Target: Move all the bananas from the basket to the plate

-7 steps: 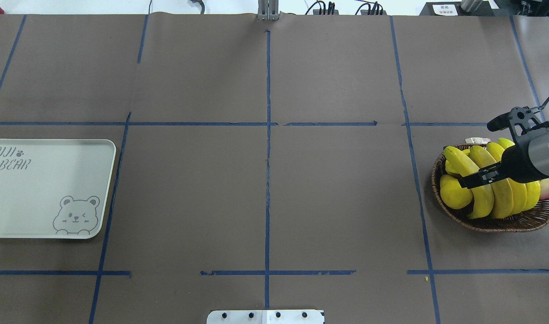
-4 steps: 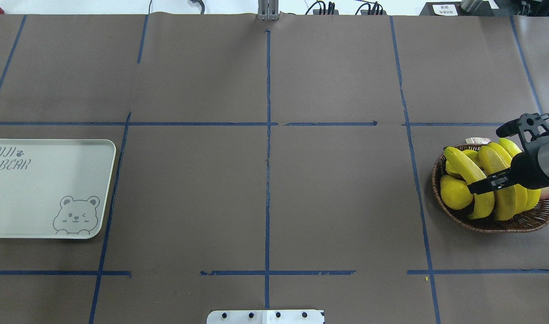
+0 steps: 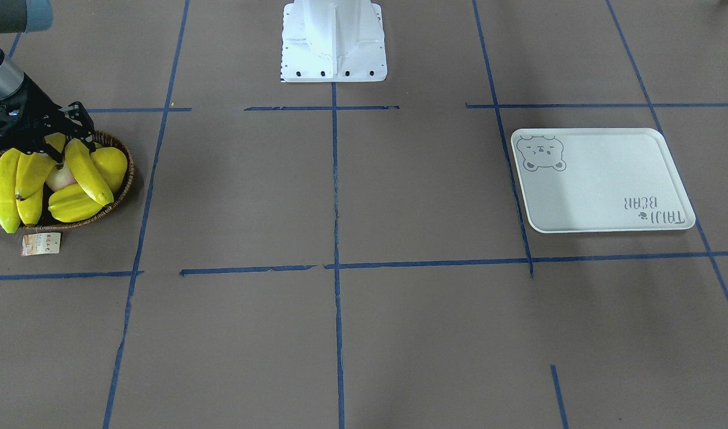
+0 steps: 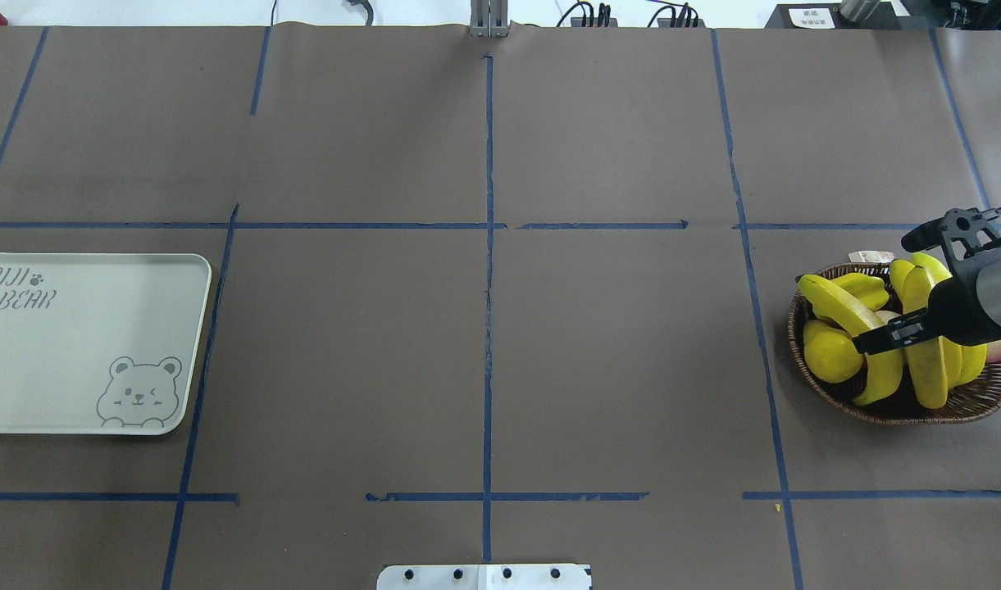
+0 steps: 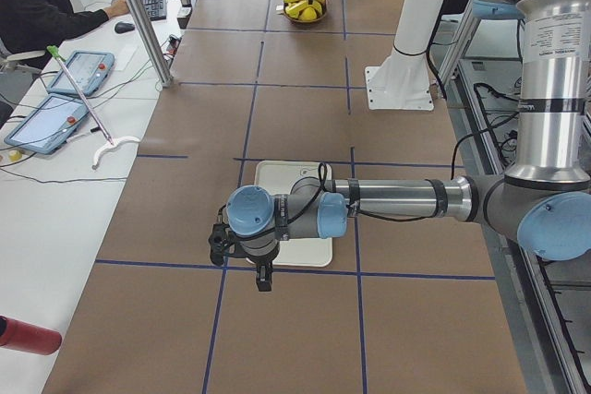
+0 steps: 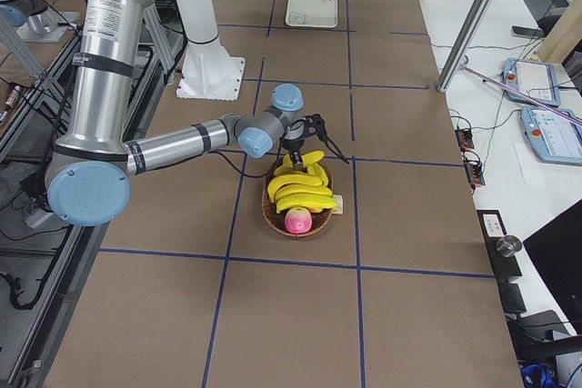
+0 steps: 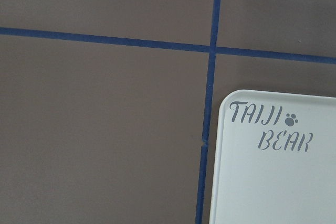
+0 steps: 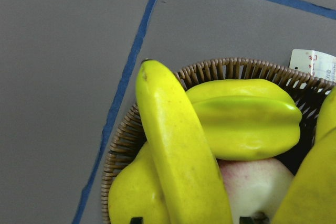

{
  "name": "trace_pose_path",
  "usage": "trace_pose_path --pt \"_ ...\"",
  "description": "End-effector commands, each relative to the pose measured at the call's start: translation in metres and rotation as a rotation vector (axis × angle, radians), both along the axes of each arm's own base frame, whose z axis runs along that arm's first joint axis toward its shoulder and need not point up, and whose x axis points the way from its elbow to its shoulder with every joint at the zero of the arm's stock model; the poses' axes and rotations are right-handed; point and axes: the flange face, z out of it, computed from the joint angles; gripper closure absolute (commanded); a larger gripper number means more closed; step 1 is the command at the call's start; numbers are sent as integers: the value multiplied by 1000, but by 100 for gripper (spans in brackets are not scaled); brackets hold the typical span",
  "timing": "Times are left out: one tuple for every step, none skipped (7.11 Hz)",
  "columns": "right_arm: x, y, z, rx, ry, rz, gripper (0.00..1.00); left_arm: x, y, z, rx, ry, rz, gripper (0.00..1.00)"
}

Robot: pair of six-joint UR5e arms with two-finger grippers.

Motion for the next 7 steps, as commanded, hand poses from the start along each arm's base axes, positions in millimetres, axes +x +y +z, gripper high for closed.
trace_pose_path --pt "-4 -2 4 -7 6 -4 32 0 0 0 0 -2 0 0" --pt "-3 -2 4 -6 5 -2 32 0 0 -1 0 0 -1 0" --pt "-4 -2 6 -10 8 -4 32 0 -1 -1 2 0 -1 0" --pt "-4 -3 8 -13 11 -4 32 0 -1 -1 2 0 -1 0" --pt "-5 -3 12 -18 15 -4 33 0 -1 -2 3 0 -1 0" --pt "-7 -5 10 -15 12 -3 45 0 -1 -2 3 0 -1 0" --pt "-7 -5 8 -14 9 -4 65 0 -1 -3 5 0 -1 0"
